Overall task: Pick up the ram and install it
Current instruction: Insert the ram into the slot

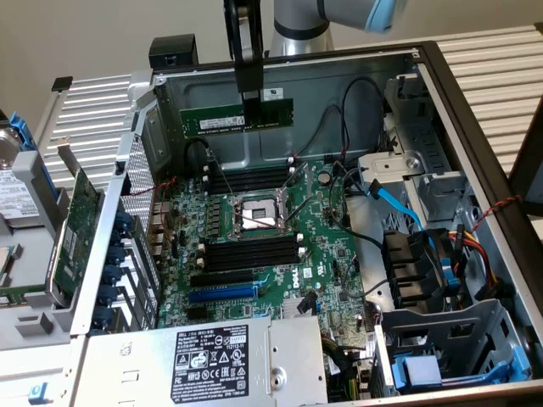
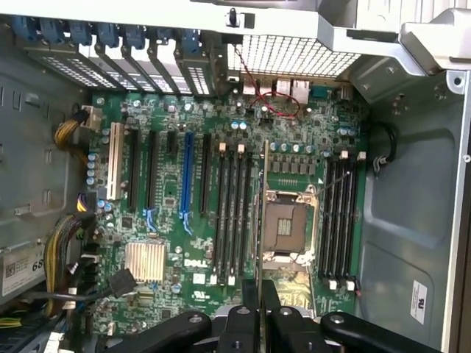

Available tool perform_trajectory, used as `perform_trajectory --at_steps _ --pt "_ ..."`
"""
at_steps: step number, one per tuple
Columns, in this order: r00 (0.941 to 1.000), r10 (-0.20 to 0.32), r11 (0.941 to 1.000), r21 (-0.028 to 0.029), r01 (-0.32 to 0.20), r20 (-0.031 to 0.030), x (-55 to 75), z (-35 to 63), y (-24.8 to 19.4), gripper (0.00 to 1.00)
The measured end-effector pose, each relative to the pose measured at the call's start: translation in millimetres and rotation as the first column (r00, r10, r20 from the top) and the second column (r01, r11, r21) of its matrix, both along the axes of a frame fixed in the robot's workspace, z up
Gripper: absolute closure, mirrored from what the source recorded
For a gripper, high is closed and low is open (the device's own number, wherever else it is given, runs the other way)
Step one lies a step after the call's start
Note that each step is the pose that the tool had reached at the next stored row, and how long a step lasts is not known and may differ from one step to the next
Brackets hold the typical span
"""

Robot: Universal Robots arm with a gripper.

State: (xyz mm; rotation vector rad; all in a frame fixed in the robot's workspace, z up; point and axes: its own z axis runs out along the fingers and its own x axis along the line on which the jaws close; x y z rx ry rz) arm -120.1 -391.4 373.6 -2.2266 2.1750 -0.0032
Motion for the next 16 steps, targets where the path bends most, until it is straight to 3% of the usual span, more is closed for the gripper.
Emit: perform_trajectory --at_steps 3,9,12,16 --pt "1.0000 -0.002 1.0000 -0.0033 0.002 -0.0025 3.7 -3.0 0.2 0.86" --pt "1.0000 -0.008 0.9996 -0.0271 0.007 -0.0035 4.0 -8.2 2.3 0.86" --pt "1.0000 -0.009 0.9995 -0.0290 0.009 -0.0031 3.2 -13.3 2.5 0.86" --pt "0.9998 -0.019 0.9995 -0.0261 0.019 -0.0008 1.8 -18.1 2.5 0.86"
